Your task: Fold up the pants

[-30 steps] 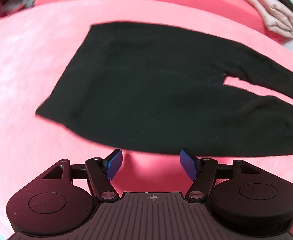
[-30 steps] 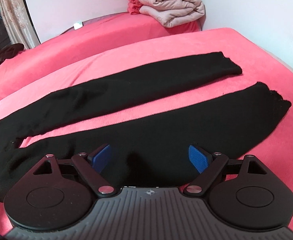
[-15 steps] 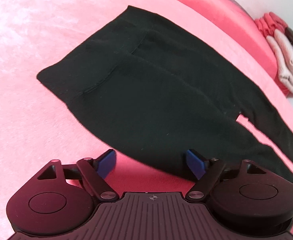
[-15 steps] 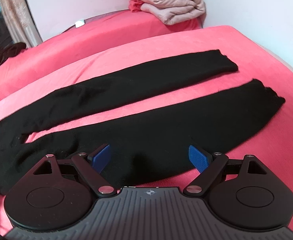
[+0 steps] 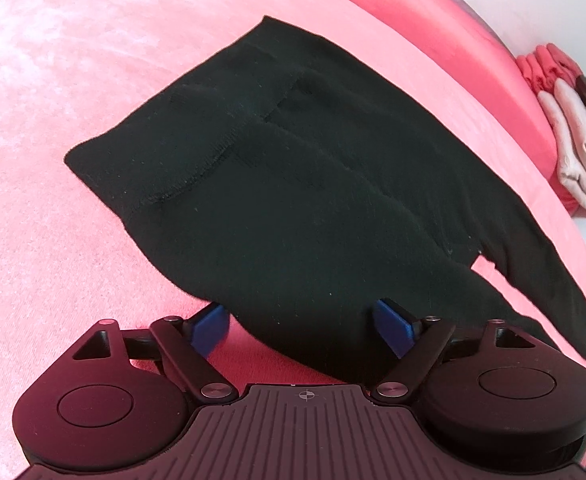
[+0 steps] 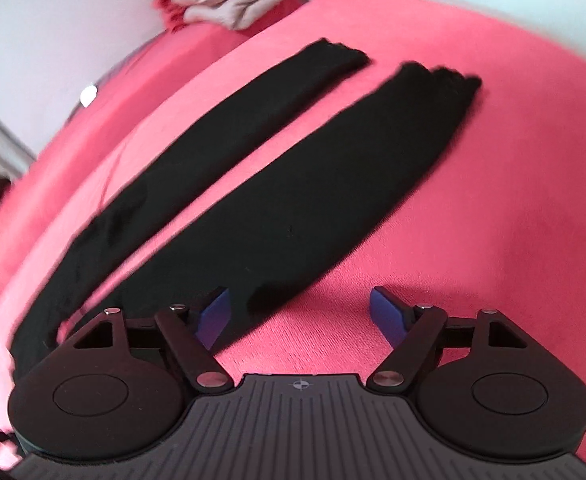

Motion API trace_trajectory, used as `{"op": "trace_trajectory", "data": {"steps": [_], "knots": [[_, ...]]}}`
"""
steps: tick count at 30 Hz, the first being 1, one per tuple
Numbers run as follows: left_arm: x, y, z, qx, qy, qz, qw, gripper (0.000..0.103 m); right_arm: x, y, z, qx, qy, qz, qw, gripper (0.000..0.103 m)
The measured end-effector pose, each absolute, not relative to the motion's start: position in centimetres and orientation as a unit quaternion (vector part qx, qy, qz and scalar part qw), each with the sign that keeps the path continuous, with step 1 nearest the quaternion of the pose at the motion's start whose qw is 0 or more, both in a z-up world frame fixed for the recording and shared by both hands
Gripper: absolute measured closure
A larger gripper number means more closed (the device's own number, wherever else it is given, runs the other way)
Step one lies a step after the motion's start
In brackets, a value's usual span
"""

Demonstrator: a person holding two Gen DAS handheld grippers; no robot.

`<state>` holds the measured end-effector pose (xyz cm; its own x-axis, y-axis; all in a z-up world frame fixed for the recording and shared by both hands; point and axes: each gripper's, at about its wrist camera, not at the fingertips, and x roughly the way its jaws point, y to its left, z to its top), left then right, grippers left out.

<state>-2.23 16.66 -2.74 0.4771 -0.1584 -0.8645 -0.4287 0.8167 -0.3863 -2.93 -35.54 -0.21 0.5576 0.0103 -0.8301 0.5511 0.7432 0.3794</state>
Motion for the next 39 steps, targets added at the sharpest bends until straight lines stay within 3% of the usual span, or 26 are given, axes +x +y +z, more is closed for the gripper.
{"op": "trace_trajectory", "data": {"steps": [11,13,14,15,19,24,39], "knots": [[-1.8,16.8,-2.8,-0.282,0.496,0.106,0.814,0.000,-1.8,-36.6,-0.8,0.360,0.427,-0.163,0.813,0.028],[-1.6,16.9,-2.8,-0.277,0.496,0.113,0.815,0.000,-1.7,-36.6,-0.9,0.359,0.428,-0.163,0.813,0.044],[-1.6,17.0,-2.8,-0.275,0.497,0.115,0.815,0.004,-1.7,-36.8,-1.1,0.362,0.433,-0.164,0.809,0.062],[-1.5,17.1,-2.8,-0.274,0.497,0.117,0.815,0.005,-1.7,-36.9,-1.2,0.363,0.433,-0.169,0.807,0.070],[-1.5,17.5,-2.7,-0.276,0.500,0.122,0.812,0.019,-1.6,-36.9,-1.2,0.360,0.437,-0.165,0.808,0.076],[-1.3,17.8,-2.2,-0.282,0.501,0.119,0.809,0.030,-1.5,-37.3,-1.2,0.372,0.440,-0.155,0.803,0.094],[2.3,19.2,3.1,-0.300,0.439,0.072,0.844,0.035,2.6,-38.2,2.6,0.400,0.389,-0.107,0.823,0.095]]}}
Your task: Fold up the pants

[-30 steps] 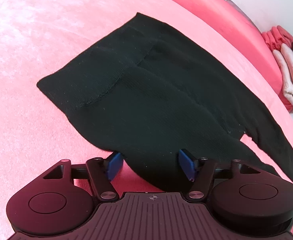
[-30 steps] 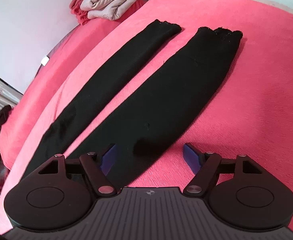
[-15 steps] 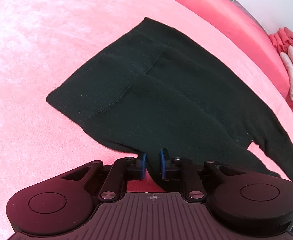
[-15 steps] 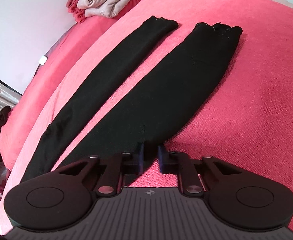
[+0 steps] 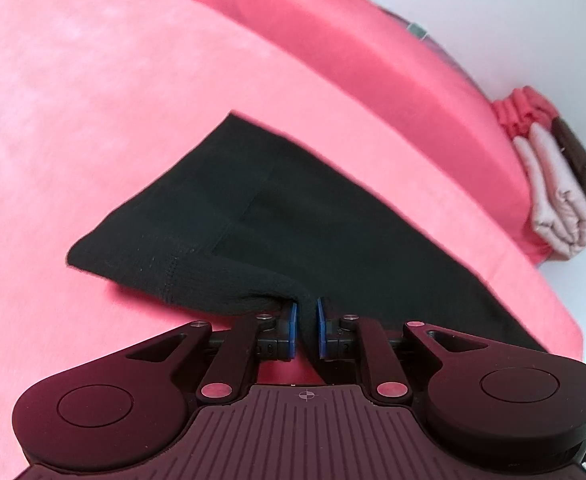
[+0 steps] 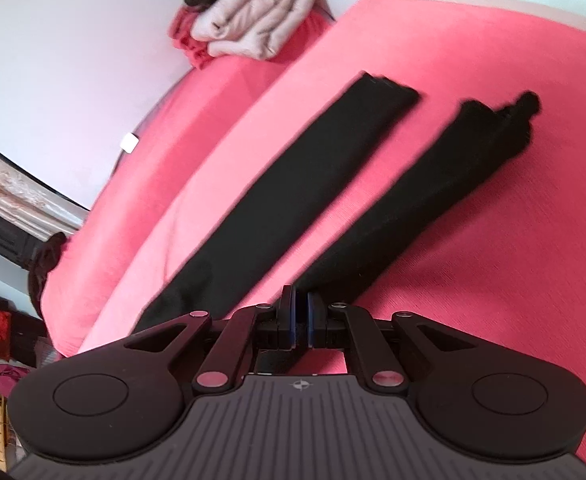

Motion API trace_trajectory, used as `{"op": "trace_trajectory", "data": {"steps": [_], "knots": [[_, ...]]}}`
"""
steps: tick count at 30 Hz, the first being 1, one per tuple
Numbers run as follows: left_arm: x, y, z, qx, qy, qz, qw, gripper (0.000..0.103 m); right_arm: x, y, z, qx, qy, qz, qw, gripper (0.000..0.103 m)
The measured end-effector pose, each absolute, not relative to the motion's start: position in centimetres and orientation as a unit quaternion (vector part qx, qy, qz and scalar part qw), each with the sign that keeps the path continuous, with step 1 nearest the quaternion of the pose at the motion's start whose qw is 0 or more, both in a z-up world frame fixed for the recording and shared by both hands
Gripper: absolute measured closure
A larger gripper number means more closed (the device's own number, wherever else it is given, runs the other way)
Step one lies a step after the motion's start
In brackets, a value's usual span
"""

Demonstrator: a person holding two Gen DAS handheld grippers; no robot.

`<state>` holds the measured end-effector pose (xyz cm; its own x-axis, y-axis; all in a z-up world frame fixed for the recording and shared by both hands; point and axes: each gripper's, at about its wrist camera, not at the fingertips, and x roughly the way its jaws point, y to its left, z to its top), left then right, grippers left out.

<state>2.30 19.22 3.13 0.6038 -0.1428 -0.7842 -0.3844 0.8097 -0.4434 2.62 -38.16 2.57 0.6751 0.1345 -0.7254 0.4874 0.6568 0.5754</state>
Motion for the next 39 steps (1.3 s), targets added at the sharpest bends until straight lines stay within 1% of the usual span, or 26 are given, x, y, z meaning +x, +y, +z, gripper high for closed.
{"op": "trace_trajectory", "data": {"steps": [5,9,15,19,21,22,23,24,28,30,31,32,33,34,35,37,38,39], "knots": [[6.5,19.0,4.0,-0.281,0.427,0.052,0.858,0.038,6.5,-38.8,3.1,0.400,0.378,-0.091,0.830,0.096],[10.8,18.7,3.4,-0.260,0.428,0.040,0.865,0.039,10.4,-39.5,2.9,0.412,0.370,-0.085,0.828,0.096],[17.9,17.9,0.6,-0.238,0.458,0.042,0.856,0.040,16.6,-40.3,0.0,0.417,0.382,-0.095,0.819,0.096],[20.5,17.3,-1.3,-0.219,0.478,0.041,0.850,0.039,18.3,-40.4,-2.0,0.420,0.391,-0.108,0.812,0.096],[20.6,17.6,-1.6,-0.212,0.481,0.037,0.850,0.039,18.7,-40.7,-2.8,0.427,0.389,-0.113,0.808,0.096],[20.9,17.5,-1.7,-0.207,0.482,0.036,0.850,0.043,18.8,-40.7,-3.0,0.427,0.389,-0.114,0.808,0.096],[21.2,17.4,-1.6,-0.204,0.482,0.037,0.851,0.055,18.8,-40.7,-3.1,0.425,0.389,-0.114,0.809,0.096],[21.4,17.4,-1.5,-0.203,0.482,0.036,0.851,0.056,18.9,-40.6,-3.2,0.421,0.389,-0.113,0.812,0.096],[22.2,18.2,-1.6,-0.207,0.484,0.037,0.850,0.056,19.4,-40.5,-3.4,0.425,0.376,-0.111,0.816,0.096],[22.4,18.3,-1.9,-0.216,0.488,0.038,0.845,0.058,19.8,-40.3,-4.0,0.417,0.384,-0.111,0.816,0.096],[22.3,18.3,-2.0,-0.216,0.490,0.039,0.844,0.052,20.1,-40.2,-4.1,0.411,0.389,-0.111,0.817,0.096],[22.0,18.3,-2.0,-0.216,0.491,0.037,0.843,0.033,20.1,-40.1,-4.2,0.409,0.390,-0.110,0.818,0.095],[21.8,18.2,-1.9,-0.216,0.492,0.034,0.843,0.031,20.0,-40.2,-4.1,0.413,0.389,-0.108,0.817,0.094],[21.5,18.0,-1.9,-0.215,0.492,0.031,0.843,0.023,19.8,-40.3,-3.9,0.416,0.388,-0.106,0.816,0.093],[21.2,17.9,-1.7,-0.214,0.490,0.030,0.844,0.016,19.6,-40.4,-3.7,0.414,0.387,-0.105,0.817,0.090],[20.4,18.0,-1.2,-0.214,0.487,0.026,0.847,0.010,19.1,-40.2,-3.0,0.401,0.385,-0.106,0.825,0.079],[20.0,18.3,-0.7,-0.215,0.483,0.030,0.848,0.009,18.7,-40.1,-2.5,0.391,0.383,-0.107,0.830,0.069],[19.4,18.7,-0.3,-0.217,0.478,0.034,0.851,0.009,18.3,-39.8,-2.0,0.379,0.380,-0.107,0.837,0.065]]}}
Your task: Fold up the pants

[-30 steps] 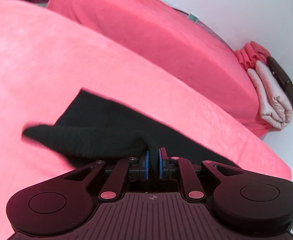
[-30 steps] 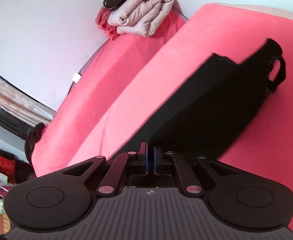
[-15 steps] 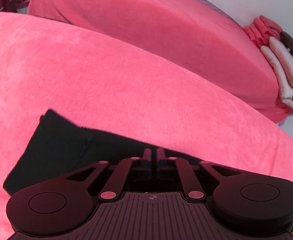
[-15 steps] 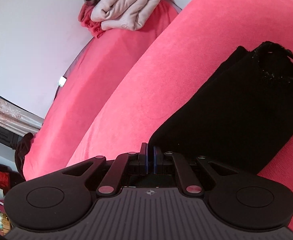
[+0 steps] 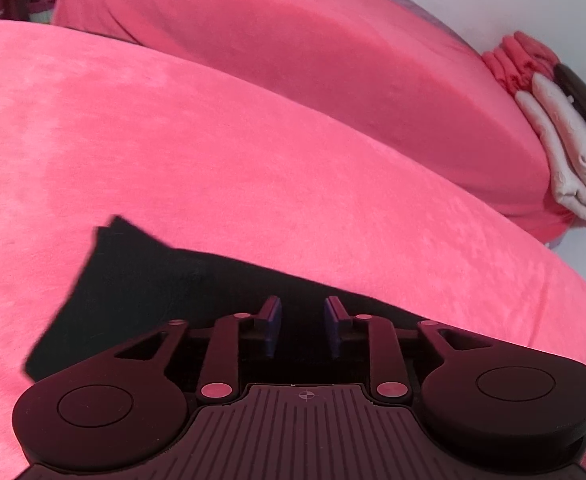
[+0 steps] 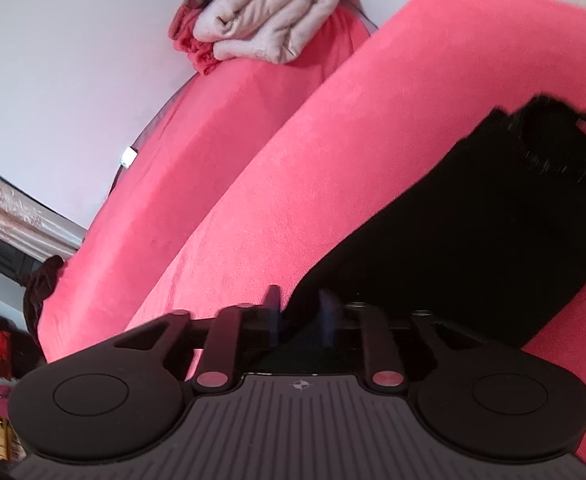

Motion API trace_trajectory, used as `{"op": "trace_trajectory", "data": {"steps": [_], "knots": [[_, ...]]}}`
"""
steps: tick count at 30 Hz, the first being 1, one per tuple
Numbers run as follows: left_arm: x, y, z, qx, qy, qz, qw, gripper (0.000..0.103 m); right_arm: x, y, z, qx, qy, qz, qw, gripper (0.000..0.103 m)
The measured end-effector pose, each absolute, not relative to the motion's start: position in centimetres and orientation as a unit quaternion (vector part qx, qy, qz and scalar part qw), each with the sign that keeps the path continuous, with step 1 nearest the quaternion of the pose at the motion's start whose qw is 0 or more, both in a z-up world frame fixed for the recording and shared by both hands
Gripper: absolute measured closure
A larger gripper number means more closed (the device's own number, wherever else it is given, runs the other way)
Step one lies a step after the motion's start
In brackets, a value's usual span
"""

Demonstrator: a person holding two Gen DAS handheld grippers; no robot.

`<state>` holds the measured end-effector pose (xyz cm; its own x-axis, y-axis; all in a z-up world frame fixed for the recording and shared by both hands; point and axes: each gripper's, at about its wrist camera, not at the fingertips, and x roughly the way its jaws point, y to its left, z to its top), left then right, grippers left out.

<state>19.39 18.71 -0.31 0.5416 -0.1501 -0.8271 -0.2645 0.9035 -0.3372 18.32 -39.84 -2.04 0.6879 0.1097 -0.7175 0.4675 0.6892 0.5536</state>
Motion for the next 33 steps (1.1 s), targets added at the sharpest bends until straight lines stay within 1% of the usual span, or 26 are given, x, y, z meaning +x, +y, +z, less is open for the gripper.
{"op": "trace_trajectory", "data": {"steps": [1,2,5,8,11,15,19,23,26,28,29,31,32,33], "knots": [[18.8,19.2,0.1,-0.219,0.472,0.038,0.853,0.006,17.9,-39.5,-1.5,0.366,0.377,-0.105,0.844,0.065],[18.0,19.8,0.4,-0.219,0.466,0.046,0.856,0.000,17.5,-39.1,-1.0,0.351,0.374,-0.103,0.852,0.065],[15.3,21.5,0.8,-0.214,0.455,0.074,0.861,0.000,16.8,-36.6,0.6,0.296,0.369,-0.068,0.878,0.065],[13.0,23.1,0.1,-0.208,0.463,0.097,0.856,0.000,17.7,-32.2,1.4,0.242,0.388,0.012,0.889,0.065],[11.3,24.6,-1.1,-0.216,0.469,0.118,0.848,0.000,20.2,-25.6,1.1,0.200,0.422,0.136,0.874,0.065],[10.2,25.7,-2.0,-0.234,0.464,0.119,0.846,0.000,23.7,-15.1,-0.3,0.160,0.457,0.280,0.829,0.065],[9.4,25.9,-2.4,-0.239,0.457,0.112,0.850,0.000,26.9,-3.7,-1.7,0.101,0.466,0.392,0.787,0.066],[8.6,26.5,-3.4,-0.257,0.450,0.107,0.848,0.000,30.0,5.8,-3.2,0.032,0.457,0.450,0.766,0.065],[8.5,26.8,-3.8,-0.273,0.441,0.104,0.849,0.000,30.8,10.7,-4.1,-0.010,0.448,0.466,0.763,0.065],[8.6,26.9,-4.1,-0.278,0.436,0.102,0.850,0.000,31.3,12.2,-4.7,-0.025,0.445,0.473,0.760,0.061],[8.6,26.9,-4.2,-0.279,0.434,0.101,0.851,0.000,31.5,13.0,-5.2,-0.036,0.442,0.471,0.762,0.055],[8.6,26.9,-4.4,-0.279,0.432,0.100,0.852,0.000,31.4,14.0,-6.0,-0.056,0.442,0.469,0.762,0.053],[8.5,26.9,-4.4,-0.280,0.431,0.100,0.852,0.000,31.2,14.2,-6.3,-0.067,0.443,0.468,0.762,0.054],[8.4,27.0,-4.4,-0.281,0.430,0.099,0.852,0.000,31.0,14.4,-6.5,-0.079,0.443,0.465,0.762,0.067]]}}
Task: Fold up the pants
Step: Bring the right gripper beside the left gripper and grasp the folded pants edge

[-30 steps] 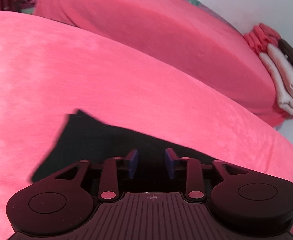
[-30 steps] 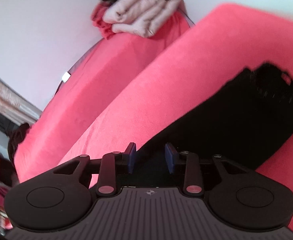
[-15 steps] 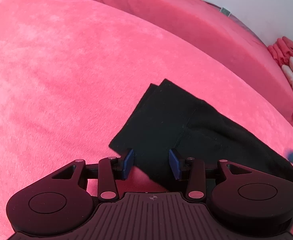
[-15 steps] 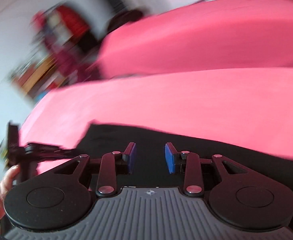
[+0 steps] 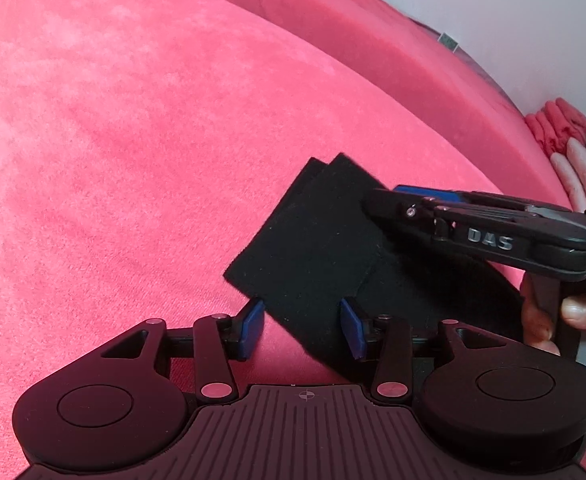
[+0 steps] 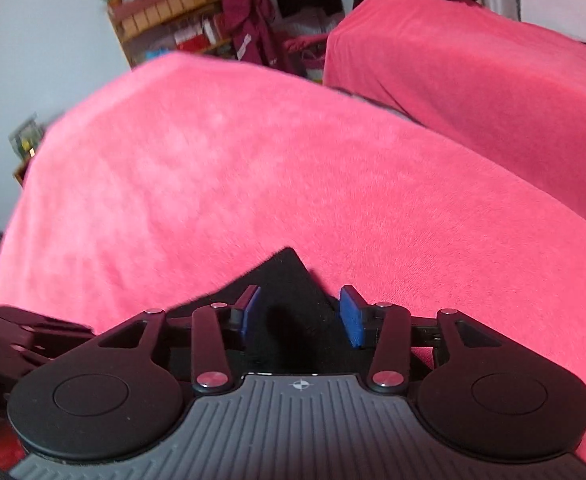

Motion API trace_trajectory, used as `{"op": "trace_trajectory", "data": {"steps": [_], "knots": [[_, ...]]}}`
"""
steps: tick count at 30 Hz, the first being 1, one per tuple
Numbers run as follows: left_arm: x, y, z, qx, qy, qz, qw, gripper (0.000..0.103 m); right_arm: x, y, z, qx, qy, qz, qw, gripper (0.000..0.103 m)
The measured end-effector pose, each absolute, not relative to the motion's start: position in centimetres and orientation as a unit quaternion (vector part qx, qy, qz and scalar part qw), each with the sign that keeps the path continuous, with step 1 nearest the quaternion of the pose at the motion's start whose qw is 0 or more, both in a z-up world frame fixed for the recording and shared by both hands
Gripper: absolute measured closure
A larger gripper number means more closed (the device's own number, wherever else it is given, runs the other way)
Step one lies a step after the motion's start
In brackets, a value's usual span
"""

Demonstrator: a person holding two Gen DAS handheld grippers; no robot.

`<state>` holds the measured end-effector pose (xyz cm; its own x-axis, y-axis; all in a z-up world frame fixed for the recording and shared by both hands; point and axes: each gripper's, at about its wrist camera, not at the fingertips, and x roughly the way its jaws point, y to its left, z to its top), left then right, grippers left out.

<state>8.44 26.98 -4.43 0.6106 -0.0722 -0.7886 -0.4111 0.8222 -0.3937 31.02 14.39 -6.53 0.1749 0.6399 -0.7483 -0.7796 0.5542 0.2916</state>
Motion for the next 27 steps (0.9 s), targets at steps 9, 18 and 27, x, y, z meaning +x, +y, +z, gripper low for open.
{"op": "trace_trajectory", "data": {"steps": [9,18,27], "knots": [[7.0,27.1,-3.4,-0.293,0.411,0.113,0.856,0.000,29.9,17.1,-3.6,-0.077,0.389,0.518,0.757,0.097],[7.6,27.0,-3.6,-0.284,0.415,0.123,0.855,0.000,31.6,16.8,-3.2,-0.042,0.396,0.502,0.768,0.088],[7.9,26.3,-4.3,-0.277,0.426,0.116,0.853,0.000,30.2,15.5,-6.3,-0.113,0.417,0.478,0.765,0.055]]}}
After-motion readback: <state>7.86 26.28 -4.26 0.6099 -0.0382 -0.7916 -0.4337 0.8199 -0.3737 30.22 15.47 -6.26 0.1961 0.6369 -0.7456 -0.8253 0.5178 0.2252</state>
